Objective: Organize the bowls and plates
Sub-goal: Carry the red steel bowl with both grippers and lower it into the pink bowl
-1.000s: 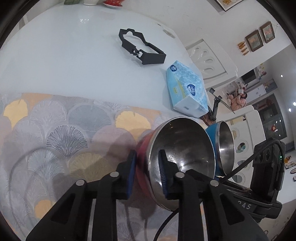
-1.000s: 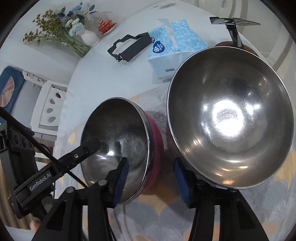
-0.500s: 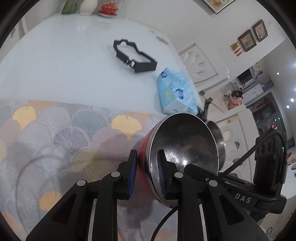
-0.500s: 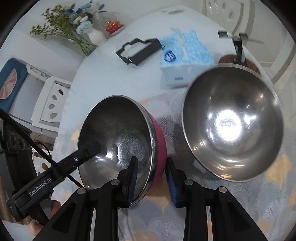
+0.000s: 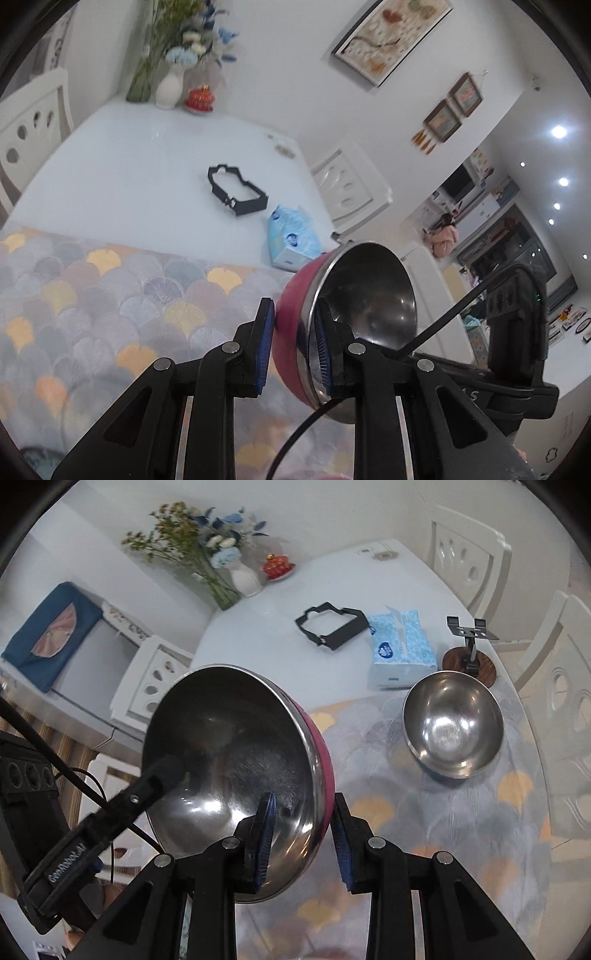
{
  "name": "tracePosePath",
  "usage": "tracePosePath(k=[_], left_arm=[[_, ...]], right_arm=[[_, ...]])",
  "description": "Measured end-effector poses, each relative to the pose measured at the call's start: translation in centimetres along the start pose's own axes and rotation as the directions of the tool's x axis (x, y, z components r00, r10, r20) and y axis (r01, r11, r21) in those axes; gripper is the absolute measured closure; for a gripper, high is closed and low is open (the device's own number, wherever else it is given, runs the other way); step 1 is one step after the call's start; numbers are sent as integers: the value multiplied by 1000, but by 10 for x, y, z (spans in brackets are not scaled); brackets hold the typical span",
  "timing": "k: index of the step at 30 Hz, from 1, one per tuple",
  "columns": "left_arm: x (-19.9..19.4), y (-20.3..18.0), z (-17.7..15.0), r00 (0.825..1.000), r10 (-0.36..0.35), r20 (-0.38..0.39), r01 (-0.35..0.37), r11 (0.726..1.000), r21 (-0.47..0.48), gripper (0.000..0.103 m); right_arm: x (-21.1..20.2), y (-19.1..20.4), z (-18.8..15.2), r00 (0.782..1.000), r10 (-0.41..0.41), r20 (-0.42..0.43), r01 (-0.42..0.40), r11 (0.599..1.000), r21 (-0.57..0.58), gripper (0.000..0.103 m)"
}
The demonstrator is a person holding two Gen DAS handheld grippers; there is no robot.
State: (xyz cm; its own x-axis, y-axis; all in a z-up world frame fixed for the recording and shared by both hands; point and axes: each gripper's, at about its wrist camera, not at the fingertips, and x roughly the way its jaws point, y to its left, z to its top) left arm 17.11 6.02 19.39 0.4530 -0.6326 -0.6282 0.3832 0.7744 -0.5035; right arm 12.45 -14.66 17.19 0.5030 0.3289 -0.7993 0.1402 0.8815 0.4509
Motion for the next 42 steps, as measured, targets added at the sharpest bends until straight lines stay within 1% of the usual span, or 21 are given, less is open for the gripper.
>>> tracePosePath(k=[4,8,12,17,22,26,29,34,42], left_arm=[[-35,-11,-20,1000,-8,24,8,1000,6,84],[-63,-20,-49,1000,-7,22,7,1000,13,84],[-84,-21,-83,1000,-15,3,15,1000,2,84],[-93,-22,-126,999,-32,-44,31,999,-24,84],[-91,-28,-160,994,-42,-100,40,999,-21,84],[-85,-29,-183,988,-50,-143,46,999,-28,84],[-79,-27,-197,985,-43,-169,38,999,-30,84],[-67,-19,-212,977,-30,-211,21,999,-46,85],[-53,-14,-221,969,-5,-248,-3,999,-34,85]], right_arm=[[-24,13,-29,1000,10,3,-10,1000,3,73],[-41,20,-63,1000,23,-3,-22,1000,16,73],[-55,23,-103,1000,21,-20,-20,999,40,73],[-67,17,-146,999,-9,-46,12,998,62,72],[-73,2,-181,997,-40,-72,47,993,108,71],[-74,-6,-199,992,-78,-96,89,989,117,71],[-71,-10,-210,987,-107,-117,120,986,114,70],[-59,-18,-224,982,-122,-146,140,983,117,70],[-41,-25,-233,971,-161,-177,181,978,106,70]])
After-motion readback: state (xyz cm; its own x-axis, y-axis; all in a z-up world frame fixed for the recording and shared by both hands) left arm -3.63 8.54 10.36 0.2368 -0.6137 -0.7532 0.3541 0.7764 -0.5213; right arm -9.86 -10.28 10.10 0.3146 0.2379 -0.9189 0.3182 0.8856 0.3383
